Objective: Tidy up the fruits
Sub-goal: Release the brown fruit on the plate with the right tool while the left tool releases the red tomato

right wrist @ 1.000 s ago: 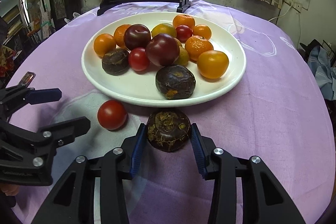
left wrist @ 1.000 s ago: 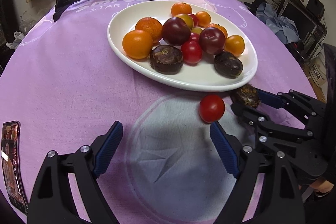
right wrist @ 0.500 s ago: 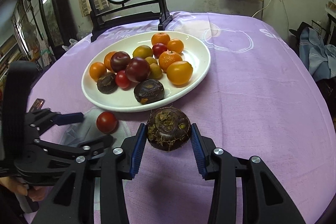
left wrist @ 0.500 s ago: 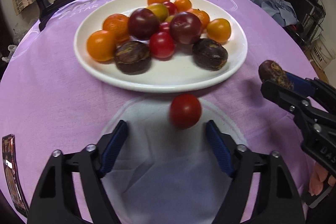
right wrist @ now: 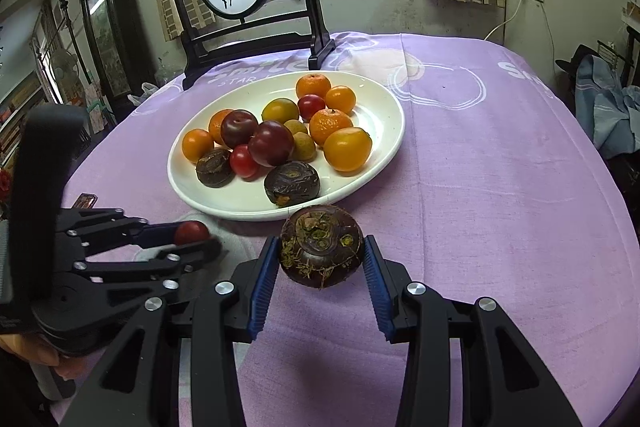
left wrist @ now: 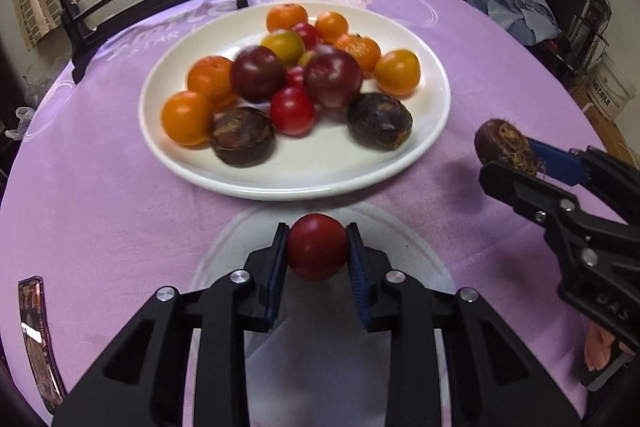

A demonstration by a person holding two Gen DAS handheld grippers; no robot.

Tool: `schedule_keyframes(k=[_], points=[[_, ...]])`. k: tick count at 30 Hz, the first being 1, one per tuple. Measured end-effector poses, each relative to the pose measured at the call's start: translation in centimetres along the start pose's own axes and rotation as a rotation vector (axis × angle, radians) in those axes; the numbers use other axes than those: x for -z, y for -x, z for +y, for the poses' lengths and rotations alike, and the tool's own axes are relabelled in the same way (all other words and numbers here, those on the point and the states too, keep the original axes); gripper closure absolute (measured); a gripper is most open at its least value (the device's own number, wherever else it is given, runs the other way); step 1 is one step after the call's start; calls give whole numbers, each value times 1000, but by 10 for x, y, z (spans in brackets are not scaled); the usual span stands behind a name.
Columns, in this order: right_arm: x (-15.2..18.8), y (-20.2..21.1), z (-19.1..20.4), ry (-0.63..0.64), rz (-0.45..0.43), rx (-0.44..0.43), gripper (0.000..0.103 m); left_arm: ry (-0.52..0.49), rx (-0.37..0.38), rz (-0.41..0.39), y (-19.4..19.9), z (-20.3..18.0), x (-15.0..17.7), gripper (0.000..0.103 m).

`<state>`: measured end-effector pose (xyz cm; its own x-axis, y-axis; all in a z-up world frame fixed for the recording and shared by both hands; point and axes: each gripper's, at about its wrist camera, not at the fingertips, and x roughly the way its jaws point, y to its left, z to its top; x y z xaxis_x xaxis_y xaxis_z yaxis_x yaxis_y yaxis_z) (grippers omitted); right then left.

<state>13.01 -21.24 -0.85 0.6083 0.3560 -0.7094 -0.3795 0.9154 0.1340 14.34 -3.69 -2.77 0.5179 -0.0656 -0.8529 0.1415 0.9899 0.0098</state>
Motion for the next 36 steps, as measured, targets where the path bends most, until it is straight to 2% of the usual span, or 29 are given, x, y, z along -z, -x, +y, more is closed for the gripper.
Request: schedule_keyframes(k=[7,11,14,16,27,36], points=[[-17,12,13,46,-50,10,60,21,-6,-110,39,22,-29,75],[-42,5,24,99,-65,10,60,66,3,-145,42,34,-61,75],[-59,-7,27,111,-65,8,60,94,-45,-163,31,39,-83,75],[-68,-17,28,106,-63,8,60,101,-85,-155,20,41,-93,75],[-87,-67,26,92,-22,54,60,133,-116,-116,-20,46,-116,75],[-89,-72,24,70,-24,52,59,134,-143,-121,-29,41,-117,75]])
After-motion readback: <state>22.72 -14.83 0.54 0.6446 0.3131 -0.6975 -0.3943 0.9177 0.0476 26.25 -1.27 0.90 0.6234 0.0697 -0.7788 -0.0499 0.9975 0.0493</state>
